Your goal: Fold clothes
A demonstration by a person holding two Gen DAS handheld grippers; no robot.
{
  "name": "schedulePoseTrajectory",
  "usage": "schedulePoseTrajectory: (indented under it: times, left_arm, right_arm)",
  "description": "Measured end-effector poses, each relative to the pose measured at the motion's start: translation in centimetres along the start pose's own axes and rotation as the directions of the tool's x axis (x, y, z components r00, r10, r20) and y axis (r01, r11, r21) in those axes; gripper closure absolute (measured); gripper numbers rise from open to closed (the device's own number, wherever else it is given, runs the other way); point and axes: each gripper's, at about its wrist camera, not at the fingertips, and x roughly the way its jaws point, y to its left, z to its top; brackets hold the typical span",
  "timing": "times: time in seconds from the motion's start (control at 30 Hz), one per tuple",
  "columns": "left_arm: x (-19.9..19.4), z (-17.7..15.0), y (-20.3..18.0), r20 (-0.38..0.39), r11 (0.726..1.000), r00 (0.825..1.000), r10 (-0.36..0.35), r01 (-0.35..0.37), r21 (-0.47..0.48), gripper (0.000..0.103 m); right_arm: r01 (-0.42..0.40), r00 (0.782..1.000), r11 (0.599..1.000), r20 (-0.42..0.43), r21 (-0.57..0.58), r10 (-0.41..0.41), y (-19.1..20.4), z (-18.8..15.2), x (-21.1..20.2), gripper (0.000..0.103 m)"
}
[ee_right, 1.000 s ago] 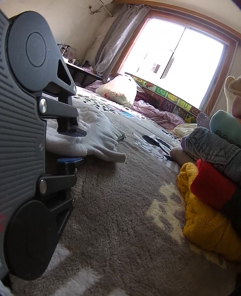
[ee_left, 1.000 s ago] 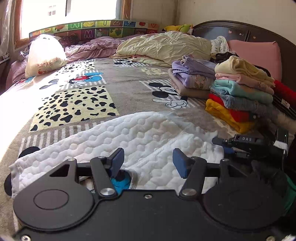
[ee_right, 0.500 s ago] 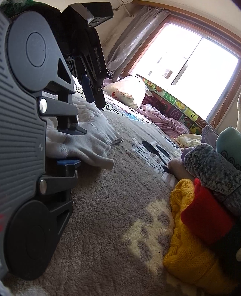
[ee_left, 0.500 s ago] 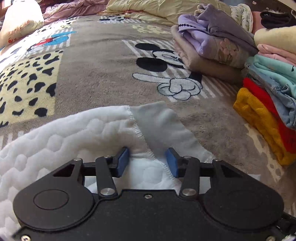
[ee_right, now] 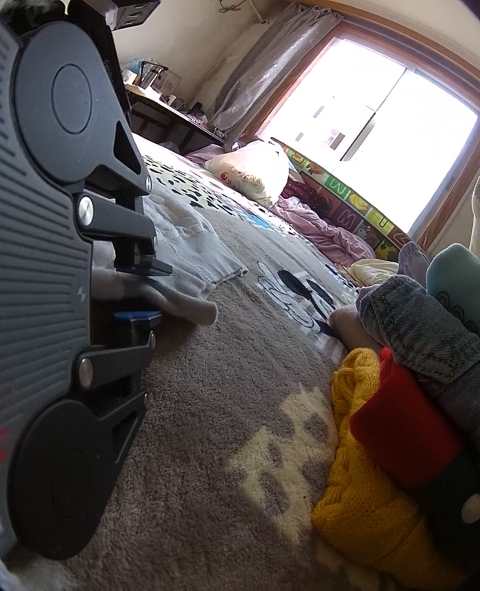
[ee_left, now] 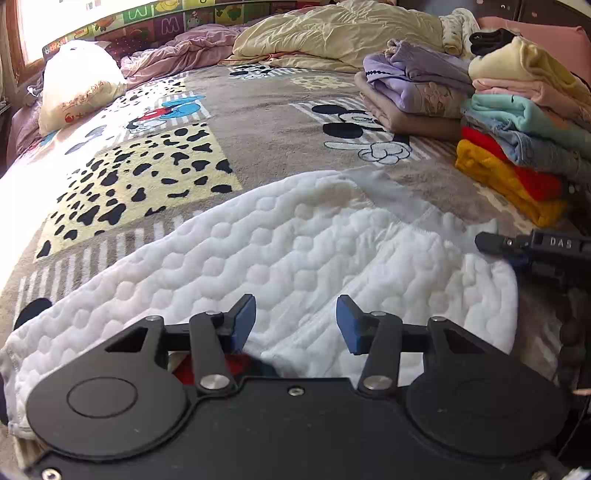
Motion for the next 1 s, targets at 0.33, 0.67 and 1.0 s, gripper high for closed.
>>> schedulePoseTrajectory:
  times: [0.33,0.67,1.0]
  left_arm:
    - [-10.3,-15.2,-1.7,-0.047,0.962,0.988,0.146,-0.130,0.241,0.046]
    - [-10.0,-20.4,-7.1,-0.022,0.831,0.959,0.283,-0.234,0.505,0.044]
    - [-7.8,-22.4,-8.2,0.020,0.662,0.884,0.466,-0.364,0.655,0.045]
  right_arm:
    - [0.029,0.999,1.000,-0.024,-0.004,-0.029,0.3,-0.4,-1.4,0.082]
    - [0.002,0.999,1.000,-0.045,0.003,-0.002,0.5,-1.3,-1.1,0.085]
    - [-0.056,0.998,0.995,-0.033,0.081,0.059,-0.5,-1.2,-1.5,0.083]
